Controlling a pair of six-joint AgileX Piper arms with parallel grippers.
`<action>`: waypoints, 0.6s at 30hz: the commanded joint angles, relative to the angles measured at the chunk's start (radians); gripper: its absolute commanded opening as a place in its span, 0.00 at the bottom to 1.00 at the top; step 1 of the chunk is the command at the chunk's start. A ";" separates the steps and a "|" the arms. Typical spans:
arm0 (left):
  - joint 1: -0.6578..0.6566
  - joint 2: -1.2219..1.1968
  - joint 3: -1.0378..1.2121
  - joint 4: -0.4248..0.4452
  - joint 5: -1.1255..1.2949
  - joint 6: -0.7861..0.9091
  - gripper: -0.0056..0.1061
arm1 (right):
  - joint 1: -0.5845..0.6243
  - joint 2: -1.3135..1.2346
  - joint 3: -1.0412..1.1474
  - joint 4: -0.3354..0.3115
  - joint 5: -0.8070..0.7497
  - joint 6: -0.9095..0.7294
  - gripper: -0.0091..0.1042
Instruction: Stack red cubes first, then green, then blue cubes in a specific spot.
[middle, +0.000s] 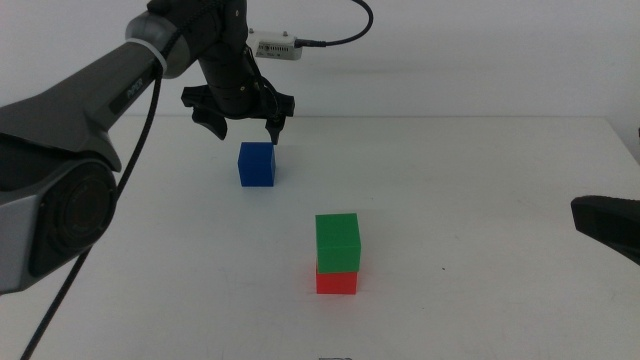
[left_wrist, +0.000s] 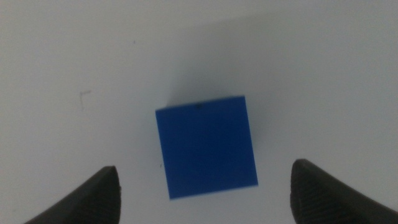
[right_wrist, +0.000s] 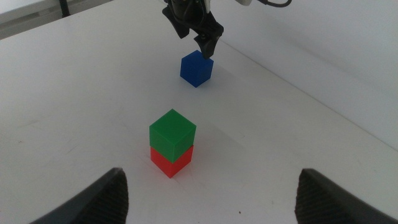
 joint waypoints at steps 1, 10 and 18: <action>-0.003 -0.059 -0.035 -0.013 -0.052 -0.018 0.89 | -0.007 -0.001 -0.024 -0.006 -0.072 -0.009 0.82; -0.003 -0.007 -0.035 -0.028 -0.107 -0.041 0.89 | -0.007 -0.001 -0.024 -0.006 -0.072 -0.009 0.82; -0.002 0.038 -0.035 -0.028 -0.161 -0.075 0.89 | -0.007 -0.001 -0.024 -0.006 -0.072 -0.009 0.82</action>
